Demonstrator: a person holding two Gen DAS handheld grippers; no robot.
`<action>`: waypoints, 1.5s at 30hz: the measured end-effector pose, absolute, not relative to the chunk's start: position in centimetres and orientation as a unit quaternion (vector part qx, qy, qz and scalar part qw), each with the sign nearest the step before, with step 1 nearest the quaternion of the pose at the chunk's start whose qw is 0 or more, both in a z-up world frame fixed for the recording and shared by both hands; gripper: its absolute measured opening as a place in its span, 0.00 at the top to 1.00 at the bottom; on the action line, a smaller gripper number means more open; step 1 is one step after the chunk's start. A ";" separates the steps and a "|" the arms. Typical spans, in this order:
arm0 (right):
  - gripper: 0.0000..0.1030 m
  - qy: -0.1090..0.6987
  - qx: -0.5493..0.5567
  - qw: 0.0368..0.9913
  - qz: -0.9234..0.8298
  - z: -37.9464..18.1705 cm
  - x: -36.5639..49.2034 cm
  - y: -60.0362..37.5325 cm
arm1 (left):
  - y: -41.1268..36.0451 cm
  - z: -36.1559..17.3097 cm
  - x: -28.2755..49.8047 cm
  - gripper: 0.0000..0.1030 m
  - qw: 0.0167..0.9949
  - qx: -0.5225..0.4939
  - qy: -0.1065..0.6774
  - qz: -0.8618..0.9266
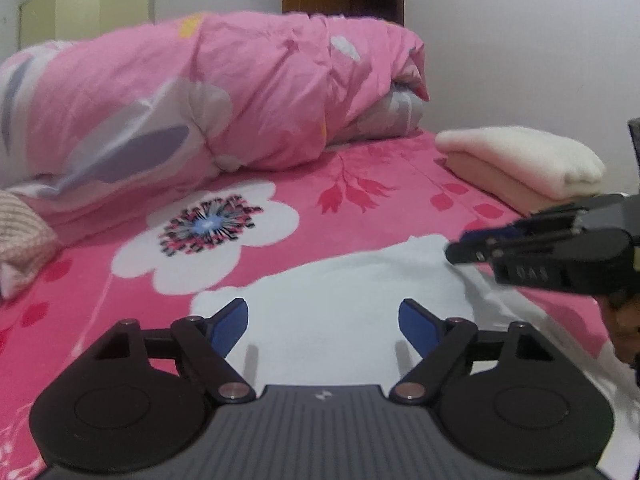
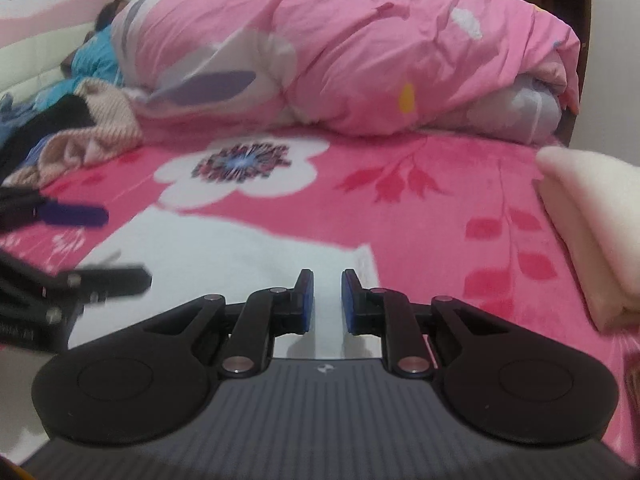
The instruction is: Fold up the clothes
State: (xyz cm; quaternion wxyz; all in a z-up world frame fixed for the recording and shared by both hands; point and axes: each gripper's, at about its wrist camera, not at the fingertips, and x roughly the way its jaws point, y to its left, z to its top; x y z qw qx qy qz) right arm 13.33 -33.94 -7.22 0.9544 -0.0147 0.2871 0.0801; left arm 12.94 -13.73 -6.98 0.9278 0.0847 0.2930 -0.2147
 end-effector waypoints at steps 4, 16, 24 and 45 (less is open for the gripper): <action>0.85 0.312 0.001 0.947 0.080 -9.4 15.4 -35.3 | -13.4 -8.4 14.4 0.22 0.918 0.066 0.322 -0.221; 0.82 0.320 0.071 0.940 0.092 -10.2 20.0 -36.3 | -12.4 -9.2 14.7 0.08 0.912 0.038 0.324 -0.250; 0.69 0.293 0.258 0.918 0.069 -9.3 13.2 -43.5 | -10.2 -7.8 13.8 0.02 0.916 -0.014 0.317 -0.244; 0.56 0.266 0.260 0.923 0.096 -9.0 0.7 -42.2 | -3.8 -7.3 7.9 0.00 0.910 -0.032 0.361 -0.204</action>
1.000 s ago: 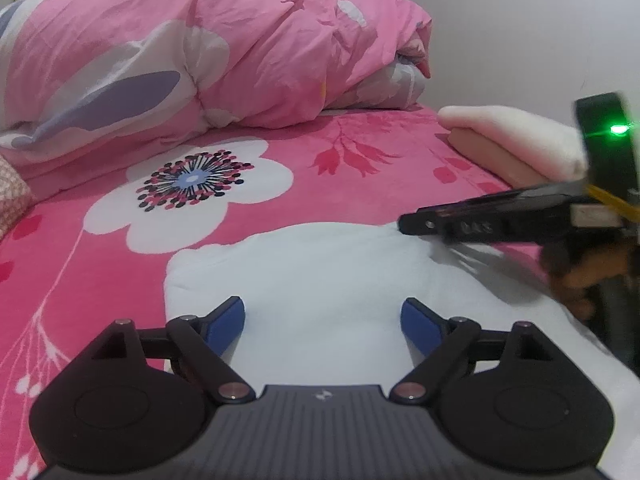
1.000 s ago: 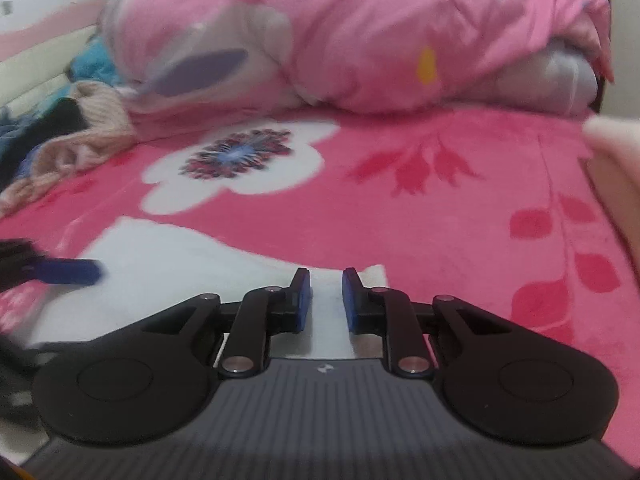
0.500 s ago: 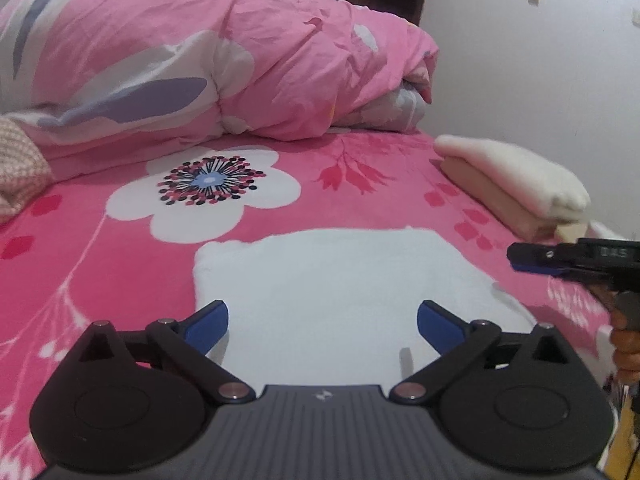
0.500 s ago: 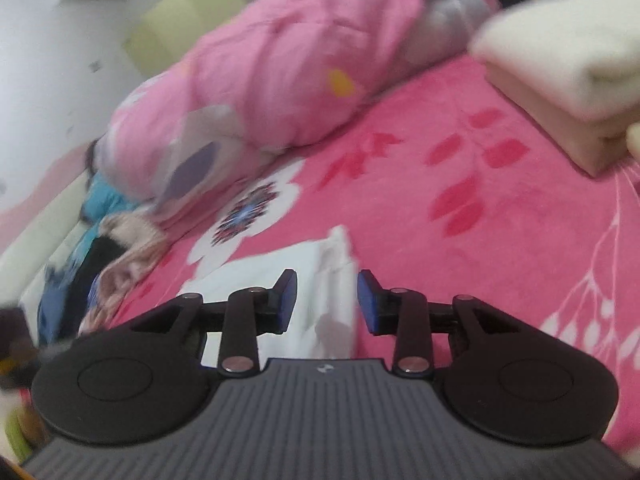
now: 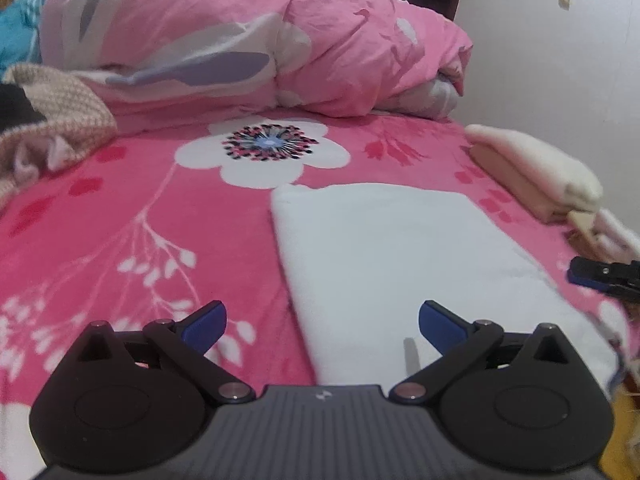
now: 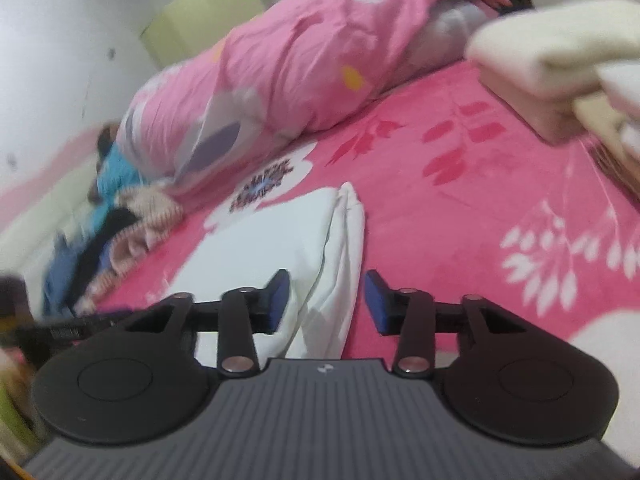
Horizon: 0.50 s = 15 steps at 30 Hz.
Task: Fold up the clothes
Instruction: 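Lower the open right gripper onto the folded white shirt's edge and close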
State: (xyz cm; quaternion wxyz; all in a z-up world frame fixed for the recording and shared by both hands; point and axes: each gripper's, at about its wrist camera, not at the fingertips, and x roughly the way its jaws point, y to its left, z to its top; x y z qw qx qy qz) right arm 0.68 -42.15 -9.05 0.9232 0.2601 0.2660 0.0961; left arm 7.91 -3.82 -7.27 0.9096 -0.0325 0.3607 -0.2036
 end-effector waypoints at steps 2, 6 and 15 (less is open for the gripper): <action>0.53 0.265 0.280 0.918 0.093 -9.3 0.5 -42.3 | -4.2 -7.6 8.0 0.00 0.902 -0.045 0.374 -0.212; 0.47 0.277 0.259 0.921 0.092 -9.9 0.9 -40.6 | -5.6 -8.9 8.0 0.00 0.894 -0.028 0.393 -0.213; 0.35 0.268 0.274 0.919 0.091 -12.5 -2.4 -39.4 | -4.9 -9.9 5.9 0.00 0.893 -0.033 0.380 -0.238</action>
